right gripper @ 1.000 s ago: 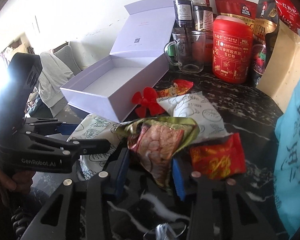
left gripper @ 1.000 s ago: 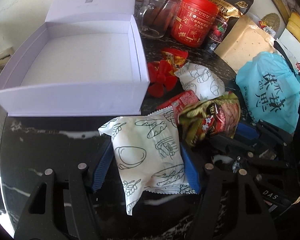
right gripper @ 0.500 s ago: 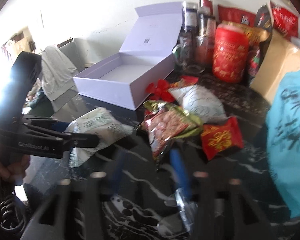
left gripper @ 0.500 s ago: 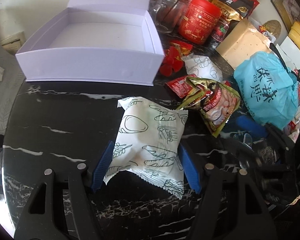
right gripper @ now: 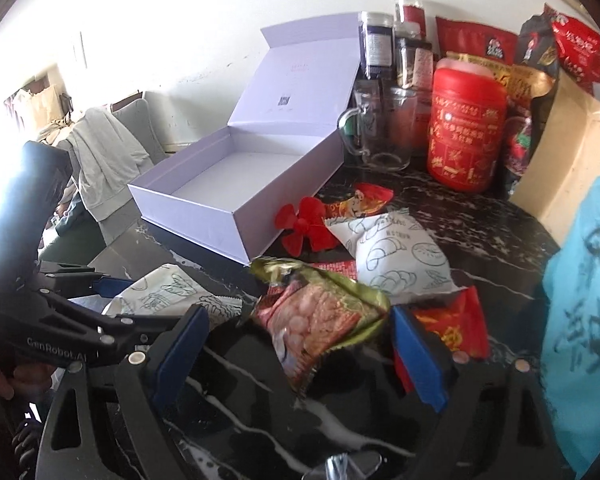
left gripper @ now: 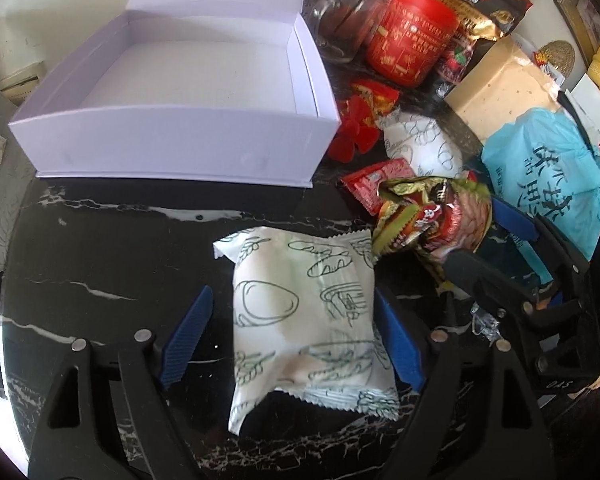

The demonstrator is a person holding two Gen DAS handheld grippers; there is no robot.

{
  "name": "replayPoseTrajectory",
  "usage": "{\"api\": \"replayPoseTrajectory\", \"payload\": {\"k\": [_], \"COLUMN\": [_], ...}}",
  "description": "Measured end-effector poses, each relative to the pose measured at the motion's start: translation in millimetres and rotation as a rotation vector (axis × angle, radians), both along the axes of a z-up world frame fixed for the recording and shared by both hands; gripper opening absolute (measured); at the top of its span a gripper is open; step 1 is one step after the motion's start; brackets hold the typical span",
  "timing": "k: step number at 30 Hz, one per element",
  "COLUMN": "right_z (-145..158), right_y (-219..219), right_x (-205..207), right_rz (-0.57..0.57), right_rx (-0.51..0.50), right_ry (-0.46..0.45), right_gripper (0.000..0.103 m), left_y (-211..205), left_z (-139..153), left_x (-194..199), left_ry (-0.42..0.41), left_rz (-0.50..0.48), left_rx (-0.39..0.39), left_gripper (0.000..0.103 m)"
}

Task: Organize objects
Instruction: 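Lift both packets and carry them toward the open lavender box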

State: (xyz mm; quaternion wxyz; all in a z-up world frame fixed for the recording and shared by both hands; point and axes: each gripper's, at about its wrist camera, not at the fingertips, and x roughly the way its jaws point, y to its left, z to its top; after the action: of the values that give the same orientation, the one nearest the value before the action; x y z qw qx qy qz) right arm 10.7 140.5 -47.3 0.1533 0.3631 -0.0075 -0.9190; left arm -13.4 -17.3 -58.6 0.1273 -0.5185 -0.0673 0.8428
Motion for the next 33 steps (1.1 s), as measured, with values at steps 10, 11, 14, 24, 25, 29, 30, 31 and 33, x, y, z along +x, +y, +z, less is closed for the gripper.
{"api": "replayPoseTrajectory", "payload": {"k": [10, 11, 14, 24, 25, 29, 30, 31, 33], "right_z": [-17.2, -16.5, -13.3, 5.8, 8.0, 18.6, 22.1, 24.5, 30.7], "right_y": [2.8, 2.4, 0.4, -7.7, -8.6, -14.0, -15.9, -16.9, -19.6], "right_x": [-13.9, -12.2, -6.1, 17.0, 19.7, 30.9, 34.2, 36.2, 41.0], "right_rz": [0.017, 0.023, 0.035, 0.04, 0.042, 0.054, 0.058, 0.061, 0.069], "right_rx": [-0.091, -0.097, -0.104, -0.072, -0.067, -0.046, -0.039, -0.036, -0.03], "right_ry": [-0.074, -0.074, -0.068, -0.031, -0.026, -0.002, 0.006, 0.01, 0.019], "right_gripper": [0.044, 0.043, 0.043, 0.043, 0.043, 0.043, 0.043, 0.043, 0.043], "left_y": [3.2, 2.8, 0.9, -8.4, -9.6, -15.7, -17.6, -19.6, -23.8], "left_z": [-1.4, -1.2, -0.5, 13.3, 15.6, 26.9, 30.3, 33.2, 40.0], "left_x": [-0.4, -0.3, 2.5, 18.6, 20.7, 31.2, 34.1, 36.3, 41.1], "left_ry": [0.04, 0.035, 0.035, 0.068, 0.074, 0.105, 0.115, 0.123, 0.141], "left_rz": [-0.025, -0.027, -0.023, -0.013, -0.011, 0.0, 0.007, 0.01, 0.02], "left_rx": [-0.02, -0.018, -0.015, 0.011, 0.011, 0.005, 0.001, -0.001, -0.003], "left_gripper": [0.063, 0.061, 0.059, 0.058, 0.058, 0.058, 0.058, 0.058, 0.058]}}
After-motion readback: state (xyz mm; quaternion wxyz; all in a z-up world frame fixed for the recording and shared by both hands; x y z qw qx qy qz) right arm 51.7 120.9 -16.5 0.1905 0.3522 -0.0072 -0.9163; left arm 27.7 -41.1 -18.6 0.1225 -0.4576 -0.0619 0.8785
